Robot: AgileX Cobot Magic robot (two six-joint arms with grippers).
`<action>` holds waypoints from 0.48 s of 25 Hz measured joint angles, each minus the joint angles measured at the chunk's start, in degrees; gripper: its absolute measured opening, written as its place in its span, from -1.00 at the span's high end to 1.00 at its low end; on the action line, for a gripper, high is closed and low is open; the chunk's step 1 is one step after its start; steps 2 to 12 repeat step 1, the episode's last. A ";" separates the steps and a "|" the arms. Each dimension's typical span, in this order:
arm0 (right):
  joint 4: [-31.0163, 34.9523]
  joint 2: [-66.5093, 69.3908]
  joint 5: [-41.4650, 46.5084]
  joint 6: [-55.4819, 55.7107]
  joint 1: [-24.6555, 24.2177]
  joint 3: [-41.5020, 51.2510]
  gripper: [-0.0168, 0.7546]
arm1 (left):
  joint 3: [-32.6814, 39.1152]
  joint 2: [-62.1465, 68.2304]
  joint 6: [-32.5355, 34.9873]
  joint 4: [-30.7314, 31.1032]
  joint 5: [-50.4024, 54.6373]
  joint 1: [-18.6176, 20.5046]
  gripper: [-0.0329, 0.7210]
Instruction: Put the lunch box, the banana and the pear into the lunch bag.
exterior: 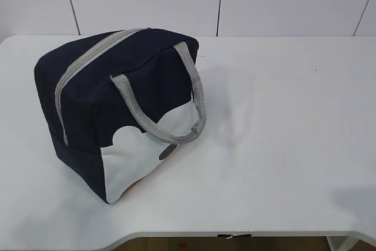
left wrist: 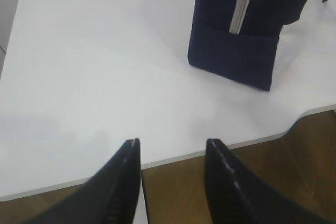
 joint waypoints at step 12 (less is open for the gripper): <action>0.00 0.00 0.00 0.00 0.00 0.00 -0.21 | 0.00 0.00 0.00 0.00 0.00 0.00 0.10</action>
